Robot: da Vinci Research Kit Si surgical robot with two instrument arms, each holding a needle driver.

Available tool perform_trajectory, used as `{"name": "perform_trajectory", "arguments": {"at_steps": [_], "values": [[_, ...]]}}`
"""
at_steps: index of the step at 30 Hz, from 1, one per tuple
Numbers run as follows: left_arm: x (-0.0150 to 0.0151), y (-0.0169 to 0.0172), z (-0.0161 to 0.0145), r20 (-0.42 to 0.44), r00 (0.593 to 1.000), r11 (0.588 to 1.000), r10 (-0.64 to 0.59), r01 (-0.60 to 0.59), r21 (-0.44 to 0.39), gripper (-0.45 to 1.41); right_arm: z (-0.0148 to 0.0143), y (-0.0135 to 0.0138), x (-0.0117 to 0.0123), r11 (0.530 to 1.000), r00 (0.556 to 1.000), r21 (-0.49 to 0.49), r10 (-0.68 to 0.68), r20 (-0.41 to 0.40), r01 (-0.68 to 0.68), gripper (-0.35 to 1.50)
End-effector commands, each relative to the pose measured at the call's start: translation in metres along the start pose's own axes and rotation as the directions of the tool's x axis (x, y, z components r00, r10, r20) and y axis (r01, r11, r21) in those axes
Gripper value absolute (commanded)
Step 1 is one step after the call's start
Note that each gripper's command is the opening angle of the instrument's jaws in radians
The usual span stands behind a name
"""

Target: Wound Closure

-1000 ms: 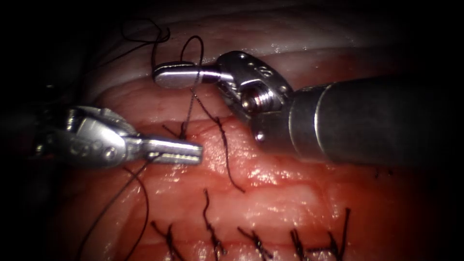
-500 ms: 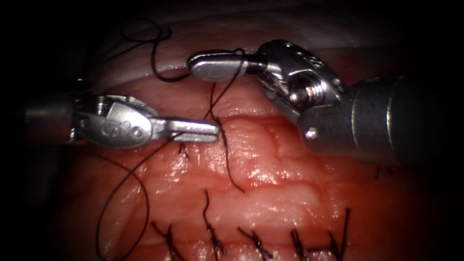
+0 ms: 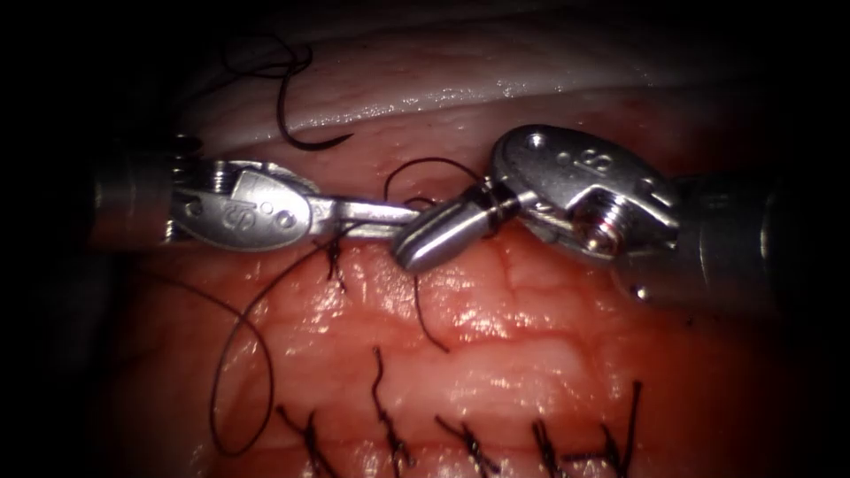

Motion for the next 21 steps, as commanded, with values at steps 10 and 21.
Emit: {"name": "perform_trajectory", "arguments": {"at_steps": [10,21], "values": [[-0.0006,0.0004,-0.0004,-0.005,1.0,1.0,-0.002,0.002,-0.012,-0.45,0.0021,0.0012,-0.001,0.992,0.975,0.058,-0.122,0.183,0.113,0.37],[-0.0005,0.0012,-0.0023,0.013,1.0,1.0,-0.009,0.009,-0.013,-0.45,0.0029,0.0004,-0.0044,0.974,0.927,0.117,-0.222,0.302,0.195,0.89]]}}
